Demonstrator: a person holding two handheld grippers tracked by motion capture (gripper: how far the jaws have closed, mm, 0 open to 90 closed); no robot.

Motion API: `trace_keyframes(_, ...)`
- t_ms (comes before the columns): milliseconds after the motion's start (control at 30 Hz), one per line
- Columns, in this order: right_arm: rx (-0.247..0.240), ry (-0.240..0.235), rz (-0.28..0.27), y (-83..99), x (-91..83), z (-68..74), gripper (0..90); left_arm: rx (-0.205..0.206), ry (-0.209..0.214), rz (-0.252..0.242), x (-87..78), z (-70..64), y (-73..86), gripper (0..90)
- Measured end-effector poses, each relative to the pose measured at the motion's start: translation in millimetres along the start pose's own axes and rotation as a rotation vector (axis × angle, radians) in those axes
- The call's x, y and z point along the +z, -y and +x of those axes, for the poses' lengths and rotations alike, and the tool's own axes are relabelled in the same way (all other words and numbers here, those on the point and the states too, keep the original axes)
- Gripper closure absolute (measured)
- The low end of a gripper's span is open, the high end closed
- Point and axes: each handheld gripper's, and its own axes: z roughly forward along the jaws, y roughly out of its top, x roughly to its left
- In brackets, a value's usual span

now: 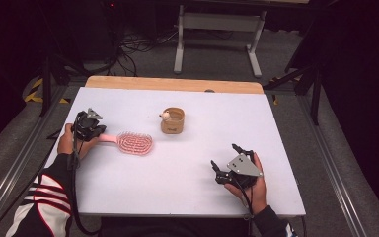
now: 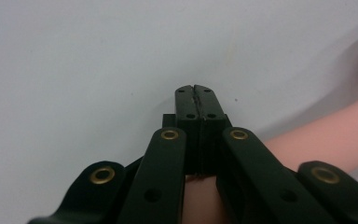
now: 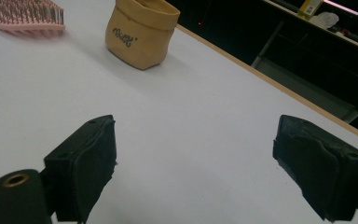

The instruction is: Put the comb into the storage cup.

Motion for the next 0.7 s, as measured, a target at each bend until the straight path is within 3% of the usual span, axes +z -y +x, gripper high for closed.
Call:
trace_keyframes(100,0.004,0.000,-0.001,0.6,-0.4,-1.3,13.7,0.005,0.001,0.024,-5.1,-2.6,2.4,90.0)
trace_keyframes(433,0.029,0.018,-0.007,0.7,-3.9,-6.7,13.7,0.005,0.010,0.028,-20.5,-14.9,19.5,90.0)
trace_keyframes(700,0.054,0.027,0.003,2.8,-4.5,-11.8,13.8,0.039,-0.007,0.026,-32.8,-28.8,33.6,90.0)
